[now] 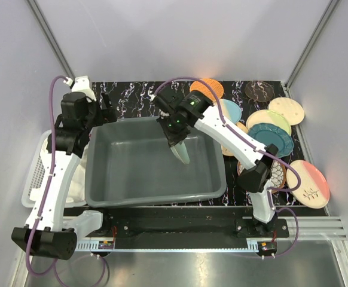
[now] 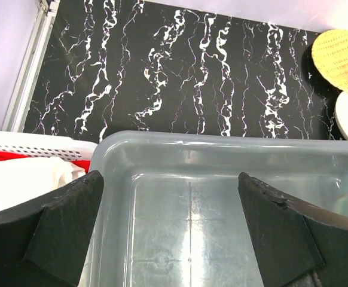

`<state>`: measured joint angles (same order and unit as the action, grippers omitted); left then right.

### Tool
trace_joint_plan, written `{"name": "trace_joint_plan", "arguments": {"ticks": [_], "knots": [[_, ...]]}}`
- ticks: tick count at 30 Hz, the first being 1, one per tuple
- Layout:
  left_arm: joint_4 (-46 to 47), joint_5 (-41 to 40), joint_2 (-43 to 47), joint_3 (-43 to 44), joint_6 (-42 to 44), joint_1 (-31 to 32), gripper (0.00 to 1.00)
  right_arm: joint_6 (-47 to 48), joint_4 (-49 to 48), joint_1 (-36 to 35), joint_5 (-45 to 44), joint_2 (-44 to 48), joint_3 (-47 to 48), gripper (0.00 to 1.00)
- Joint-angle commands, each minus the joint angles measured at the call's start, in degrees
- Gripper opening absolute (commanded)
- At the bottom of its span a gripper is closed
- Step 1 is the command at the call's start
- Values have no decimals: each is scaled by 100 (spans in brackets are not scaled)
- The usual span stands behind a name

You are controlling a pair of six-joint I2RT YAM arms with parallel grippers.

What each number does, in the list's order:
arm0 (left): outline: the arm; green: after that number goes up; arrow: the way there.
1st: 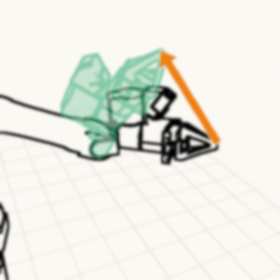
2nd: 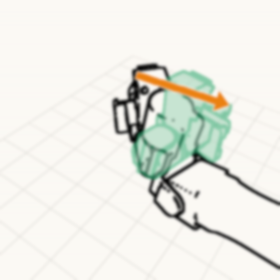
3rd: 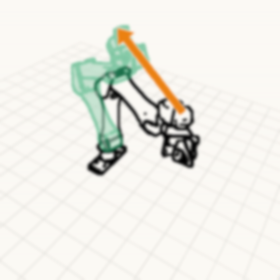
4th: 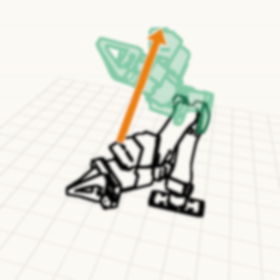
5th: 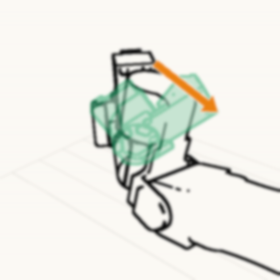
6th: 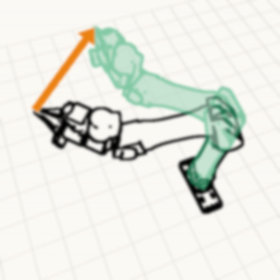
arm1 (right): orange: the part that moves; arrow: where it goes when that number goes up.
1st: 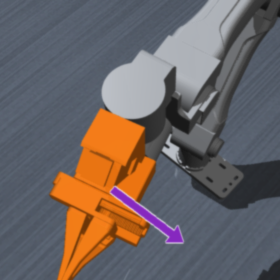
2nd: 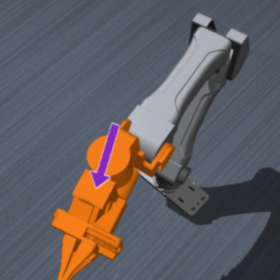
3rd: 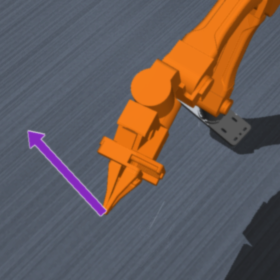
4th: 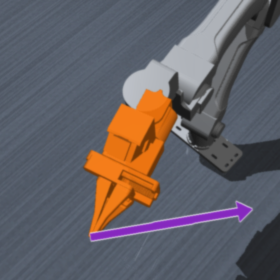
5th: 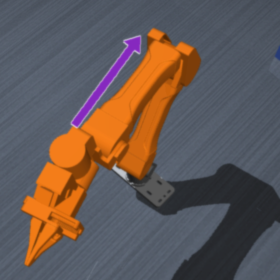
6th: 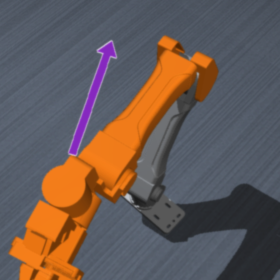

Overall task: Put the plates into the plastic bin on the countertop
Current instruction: Place the plate in the plastic bin.

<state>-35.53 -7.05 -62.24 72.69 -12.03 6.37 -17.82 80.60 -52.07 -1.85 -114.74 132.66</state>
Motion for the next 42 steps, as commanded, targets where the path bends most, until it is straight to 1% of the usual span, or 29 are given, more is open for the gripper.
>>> {"name": "trace_joint_plan", "arguments": {"ticks": [1, 7, 8, 11, 14, 18, 23, 26, 27, 28, 30, 31, 33, 35, 37, 38, 40, 41, 42], "knots": [[37, 134, 159, 0, -1, -22, 99, 16, 1292, -66, -25, 22, -47, 0], [37, 107, 168, -70, -36, -22, 99, -107, 1283, -66, -281, 153, -538, 0], [37, 116, 159, -79, -53, -22, 99, -99, 1274, -66, -316, 136, -792, 0], [37, 160, 115, -70, -54, -22, 99, -37, 1283, -66, -535, -13, -1083, 0], [46, 99, 115, -61, -10, -22, 99, 42, 1283, -75, -852, -241, -1076, 0], [46, 72, 89, -79, -1, -22, 99, 69, 1274, -66, -1212, -645, -795, 0], [64, 28, 63, -114, -10, -22, 99, 113, 1257, -66, -1160, -1137, -627, 0], [63, -42, 89, -123, 52, -22, 99, 112, 1274, -66, -1309, -1349, -627, 1], [64, -60, 80, -123, 61, -22, 99, 104, 1248, -66, -1388, -1393, -593, 4], [64, -86, 89, -123, 69, -31, 99, 121, 1239, -57, -1415, -1428, -566, 9], [64, -86, 80, -141, 69, -31, 99, 165, 1161, -75, -1467, -1560, -479, 15], [55, -77, 80, -141, 61, -31, 99, 217, 1116, -66, -1442, -1586, -478, 20], [63, -69, 72, -167, 43, -31, 99, 332, 941, -75, -1468, -1657, -496, 24], [64, -69, 72, -193, 52, -31, 99, 446, 801, -66, -1433, -1771, -504, 30], [64, -77, 80, -193, 69, -31, 99, 490, 747, -66, -1363, -1833, -496, 34], [64, -86, 89, -202, 87, -31, 99, 525, 660, -66, -1301, -1850, -513, 40], [64, -112, 106, -220, 105, -31, 99, 561, 580, -66, -1283, -1833, -557, 45], [64, -121, 115, -237, 105, -31, 99, 622, 493, -75, -1266, -1815, -583, 50], [55, -121, 124, -237, 105, -39, 99, 640, 449, -75, -1248, -1807, -610, 52]]}}
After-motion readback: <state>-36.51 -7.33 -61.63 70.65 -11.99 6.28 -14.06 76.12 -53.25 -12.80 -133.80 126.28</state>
